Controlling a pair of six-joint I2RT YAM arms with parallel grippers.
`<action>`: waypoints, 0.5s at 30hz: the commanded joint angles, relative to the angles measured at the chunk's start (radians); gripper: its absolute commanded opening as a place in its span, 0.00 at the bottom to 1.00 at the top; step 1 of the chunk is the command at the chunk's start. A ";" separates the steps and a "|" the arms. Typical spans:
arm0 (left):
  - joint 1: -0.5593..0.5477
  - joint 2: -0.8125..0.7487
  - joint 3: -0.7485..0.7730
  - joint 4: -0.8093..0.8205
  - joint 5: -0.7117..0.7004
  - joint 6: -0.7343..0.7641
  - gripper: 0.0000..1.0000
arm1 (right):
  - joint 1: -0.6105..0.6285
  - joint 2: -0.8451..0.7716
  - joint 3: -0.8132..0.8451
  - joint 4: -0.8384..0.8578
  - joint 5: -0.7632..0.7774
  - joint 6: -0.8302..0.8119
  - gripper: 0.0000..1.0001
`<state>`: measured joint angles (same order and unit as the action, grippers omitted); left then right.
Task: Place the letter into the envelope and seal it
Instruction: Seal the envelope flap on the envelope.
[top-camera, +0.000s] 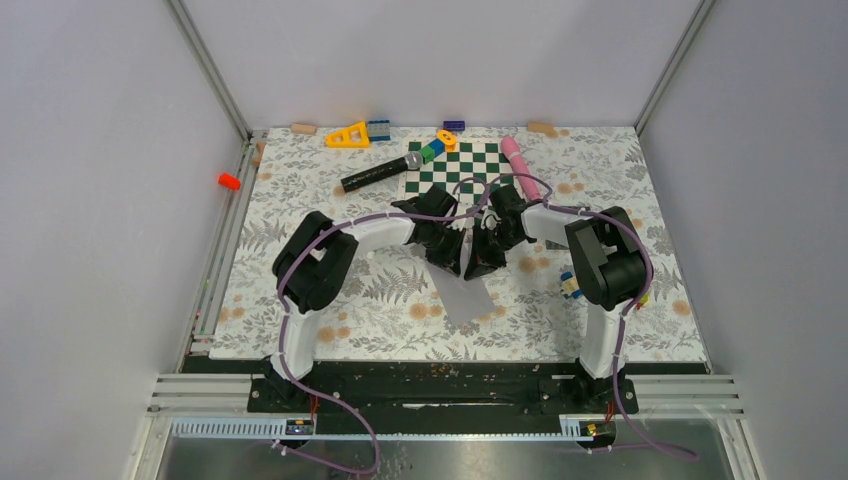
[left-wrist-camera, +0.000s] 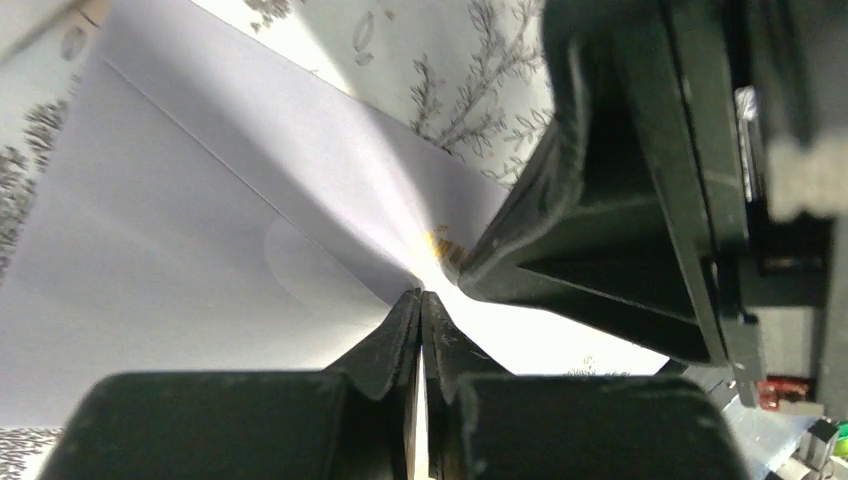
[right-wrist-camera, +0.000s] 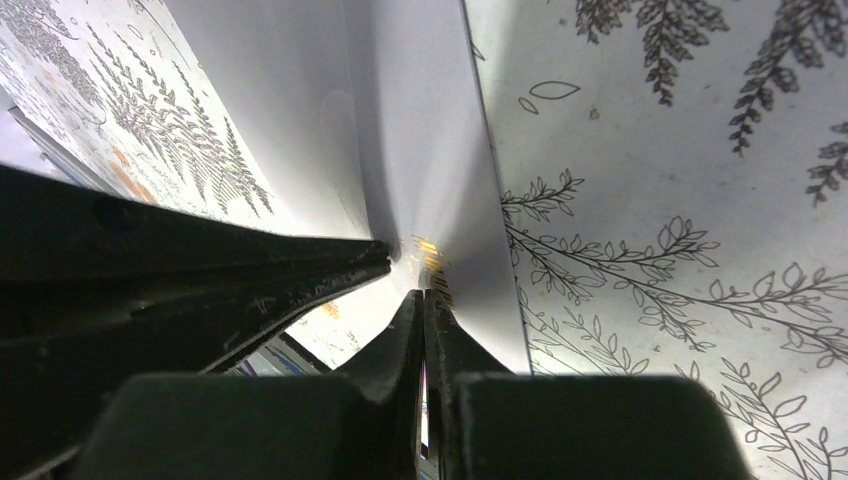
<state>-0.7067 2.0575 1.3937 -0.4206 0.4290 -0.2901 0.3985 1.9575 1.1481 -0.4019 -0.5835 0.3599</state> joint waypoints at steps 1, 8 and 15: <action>0.032 0.054 0.069 -0.004 -0.022 -0.019 0.03 | -0.001 0.008 -0.016 -0.074 0.115 -0.052 0.00; 0.048 0.095 0.135 -0.029 -0.047 -0.038 0.04 | -0.001 0.013 -0.010 -0.085 0.118 -0.059 0.00; 0.052 0.109 0.184 -0.056 -0.159 -0.044 0.06 | -0.001 0.016 -0.010 -0.086 0.114 -0.058 0.00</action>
<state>-0.6632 2.1410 1.5291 -0.4583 0.3965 -0.3351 0.3985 1.9575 1.1488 -0.4099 -0.5842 0.3477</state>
